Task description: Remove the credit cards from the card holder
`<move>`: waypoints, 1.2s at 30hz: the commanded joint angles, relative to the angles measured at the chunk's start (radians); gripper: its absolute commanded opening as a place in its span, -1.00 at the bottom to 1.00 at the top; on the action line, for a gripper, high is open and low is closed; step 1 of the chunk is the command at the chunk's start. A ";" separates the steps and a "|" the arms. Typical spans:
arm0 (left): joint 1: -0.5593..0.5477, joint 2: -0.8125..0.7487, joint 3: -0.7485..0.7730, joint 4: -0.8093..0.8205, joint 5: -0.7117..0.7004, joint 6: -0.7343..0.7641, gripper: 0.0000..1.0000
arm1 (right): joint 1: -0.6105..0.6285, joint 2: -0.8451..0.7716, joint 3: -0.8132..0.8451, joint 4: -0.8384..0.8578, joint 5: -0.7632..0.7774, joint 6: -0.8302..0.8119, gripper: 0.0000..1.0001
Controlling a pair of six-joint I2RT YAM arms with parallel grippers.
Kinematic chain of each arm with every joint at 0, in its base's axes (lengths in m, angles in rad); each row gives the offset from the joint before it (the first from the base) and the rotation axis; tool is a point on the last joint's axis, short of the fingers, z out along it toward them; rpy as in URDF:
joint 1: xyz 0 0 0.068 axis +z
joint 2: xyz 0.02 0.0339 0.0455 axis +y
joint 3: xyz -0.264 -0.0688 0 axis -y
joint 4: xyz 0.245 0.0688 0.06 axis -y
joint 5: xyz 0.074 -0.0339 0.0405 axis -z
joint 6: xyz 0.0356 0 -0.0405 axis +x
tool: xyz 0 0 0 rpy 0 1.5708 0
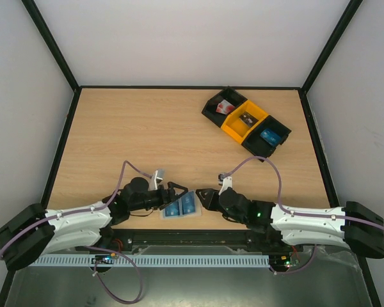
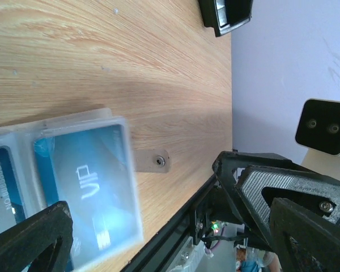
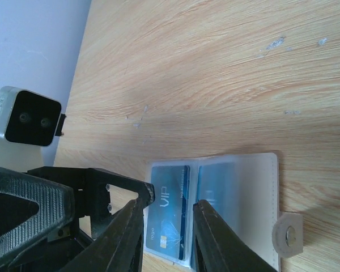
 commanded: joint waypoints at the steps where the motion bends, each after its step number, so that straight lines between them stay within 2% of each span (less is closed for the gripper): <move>1: -0.005 -0.044 -0.002 -0.066 -0.057 0.029 0.88 | 0.008 0.013 0.001 -0.030 0.019 0.009 -0.50; 10: -0.005 -0.052 -0.026 -0.132 -0.108 0.024 0.72 | 0.008 0.134 0.028 0.033 -0.066 0.001 -0.50; 13: -0.006 -0.029 -0.027 -0.115 -0.095 0.031 0.55 | 0.008 0.203 0.055 0.044 -0.100 -0.010 -0.50; 17: -0.003 0.015 -0.035 -0.074 -0.094 0.027 0.20 | 0.008 0.282 0.091 0.042 -0.114 -0.022 -0.51; 20: -0.003 0.057 -0.039 -0.057 -0.097 0.027 0.04 | 0.008 0.323 0.096 0.042 -0.106 -0.022 -0.51; 27: 0.003 0.145 -0.047 -0.002 -0.082 0.034 -0.01 | 0.008 0.389 0.078 0.059 -0.114 -0.005 -0.52; 36: 0.002 0.209 -0.050 0.065 -0.055 0.034 -0.14 | 0.008 0.456 0.015 0.128 -0.177 0.026 -0.72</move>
